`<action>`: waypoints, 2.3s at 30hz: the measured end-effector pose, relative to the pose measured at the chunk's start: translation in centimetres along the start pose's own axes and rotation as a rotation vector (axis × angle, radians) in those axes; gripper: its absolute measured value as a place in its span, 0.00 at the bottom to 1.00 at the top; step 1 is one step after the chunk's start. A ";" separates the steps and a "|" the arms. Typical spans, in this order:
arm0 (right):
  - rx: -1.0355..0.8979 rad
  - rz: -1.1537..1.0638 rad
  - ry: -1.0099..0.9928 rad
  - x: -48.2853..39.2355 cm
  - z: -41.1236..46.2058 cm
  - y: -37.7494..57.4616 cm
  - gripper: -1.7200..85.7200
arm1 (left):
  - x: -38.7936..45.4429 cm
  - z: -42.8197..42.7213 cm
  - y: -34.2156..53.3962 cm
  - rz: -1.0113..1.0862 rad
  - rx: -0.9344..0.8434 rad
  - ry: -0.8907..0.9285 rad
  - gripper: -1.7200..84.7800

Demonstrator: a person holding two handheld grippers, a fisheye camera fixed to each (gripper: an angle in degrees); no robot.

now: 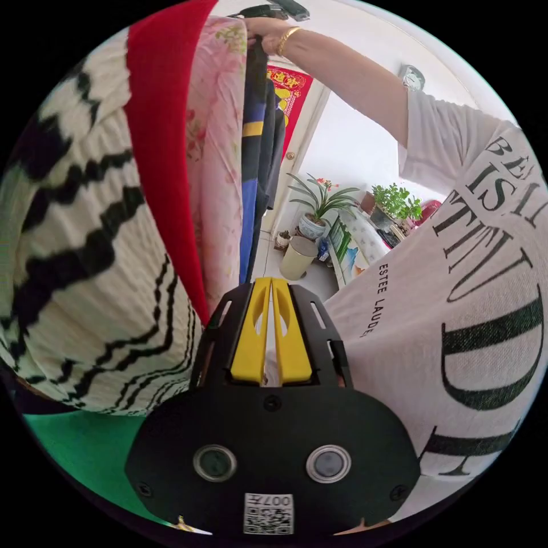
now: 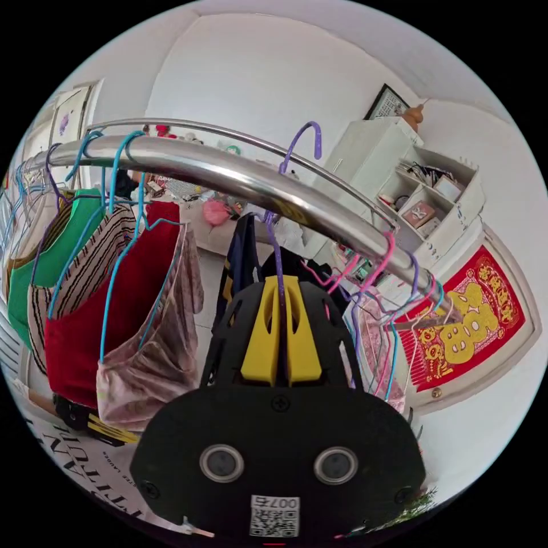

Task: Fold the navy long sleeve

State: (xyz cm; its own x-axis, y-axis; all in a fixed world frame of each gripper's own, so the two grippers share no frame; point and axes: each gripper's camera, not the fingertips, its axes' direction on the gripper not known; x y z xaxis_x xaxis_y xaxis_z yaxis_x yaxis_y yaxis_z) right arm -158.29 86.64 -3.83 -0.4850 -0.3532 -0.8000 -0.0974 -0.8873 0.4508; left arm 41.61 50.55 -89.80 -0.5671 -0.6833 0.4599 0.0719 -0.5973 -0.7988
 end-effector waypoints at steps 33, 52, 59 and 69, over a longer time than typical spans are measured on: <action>-0.142 0.490 0.542 6.6 -54.8 35.5 0.01 | 20.9 1.3 -28.0 0.494 0.137 0.234 0.12; -0.257 0.892 0.957 2.1 -90.3 46.4 0.01 | 56.1 8.9 -43.6 0.955 0.125 0.946 0.14; -0.279 1.025 1.019 2.5 -96.8 48.0 0.02 | 67.6 14.1 -46.8 1.062 -0.120 1.153 0.01; -0.431 1.385 0.983 7.6 -100.2 55.1 0.02 | 74.8 20.6 -55.3 0.945 -0.399 1.421 0.01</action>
State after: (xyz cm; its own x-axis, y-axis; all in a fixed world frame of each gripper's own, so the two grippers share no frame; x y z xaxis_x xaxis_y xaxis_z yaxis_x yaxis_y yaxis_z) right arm -80.25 5.37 -24.70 0.6721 -0.7384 0.0551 0.1930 0.2465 0.9498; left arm 12.07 23.83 -3.22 -0.6831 0.2909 -0.6699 0.7068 0.0327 -0.7066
